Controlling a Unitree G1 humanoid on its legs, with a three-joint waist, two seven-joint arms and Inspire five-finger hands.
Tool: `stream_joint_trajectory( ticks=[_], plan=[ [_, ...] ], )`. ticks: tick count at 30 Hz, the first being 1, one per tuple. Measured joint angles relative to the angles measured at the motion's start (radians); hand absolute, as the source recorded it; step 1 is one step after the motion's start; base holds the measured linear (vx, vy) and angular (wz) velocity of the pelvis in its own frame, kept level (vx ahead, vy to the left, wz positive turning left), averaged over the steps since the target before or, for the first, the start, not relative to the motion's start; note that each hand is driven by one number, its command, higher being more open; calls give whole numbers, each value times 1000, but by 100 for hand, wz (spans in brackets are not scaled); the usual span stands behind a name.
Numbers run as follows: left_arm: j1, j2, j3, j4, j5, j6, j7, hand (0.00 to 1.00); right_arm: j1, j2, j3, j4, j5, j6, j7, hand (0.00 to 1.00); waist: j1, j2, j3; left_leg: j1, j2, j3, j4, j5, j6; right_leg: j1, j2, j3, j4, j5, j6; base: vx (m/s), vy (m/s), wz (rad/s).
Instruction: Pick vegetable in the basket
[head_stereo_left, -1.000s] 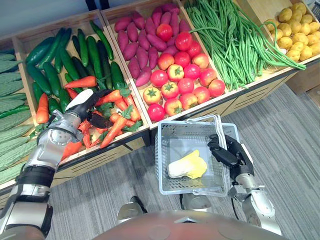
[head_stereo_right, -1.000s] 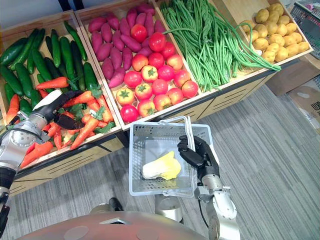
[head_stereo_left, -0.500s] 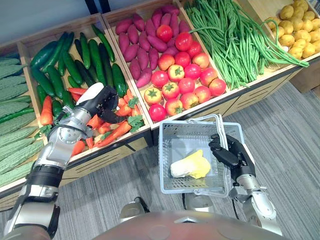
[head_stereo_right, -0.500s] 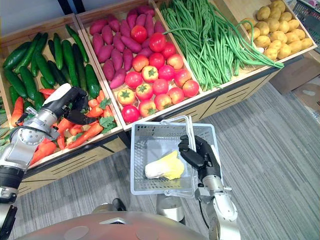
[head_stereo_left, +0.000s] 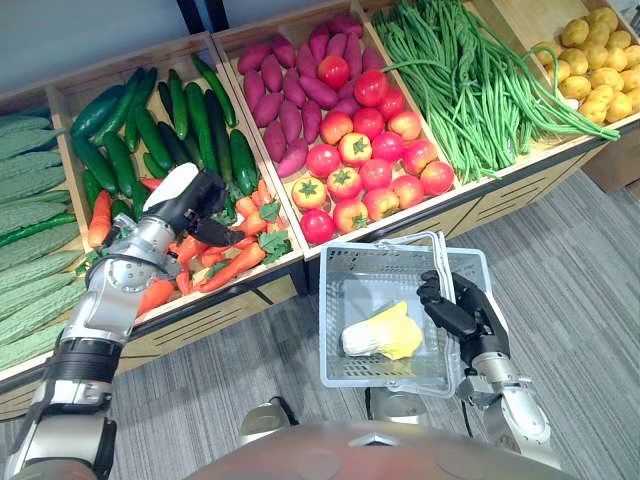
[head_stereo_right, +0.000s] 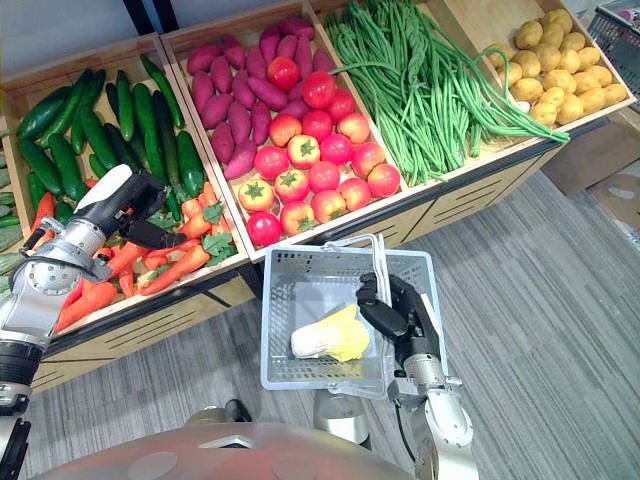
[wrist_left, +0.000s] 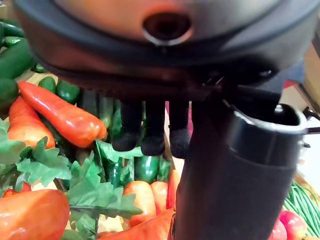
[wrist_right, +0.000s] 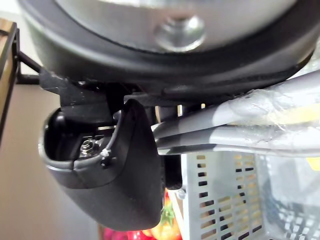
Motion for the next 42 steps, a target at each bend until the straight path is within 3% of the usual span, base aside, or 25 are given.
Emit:
stream_joint_trajectory(
  ticks=[31, 42],
  plan=[
    [109, -113, -17, 7, 2, 3, -2, 100, 3, 6, -1, 0, 3, 0, 4, 0, -7, 4, -17, -40, -1, 0, 11, -1, 3, -38, -3, -4, 0, 10, -1, -38, -15, 0],
    [98, -116, -57, 42, -1, 0, 30, 100, -34, -8, 15, 0, 5, 0, -7, 0, -18, 28, 5, -102, 11, 14, 85, -28, 9, -84, -4, 20, 0, 24, 0, -71, -38, -6]
  ],
)
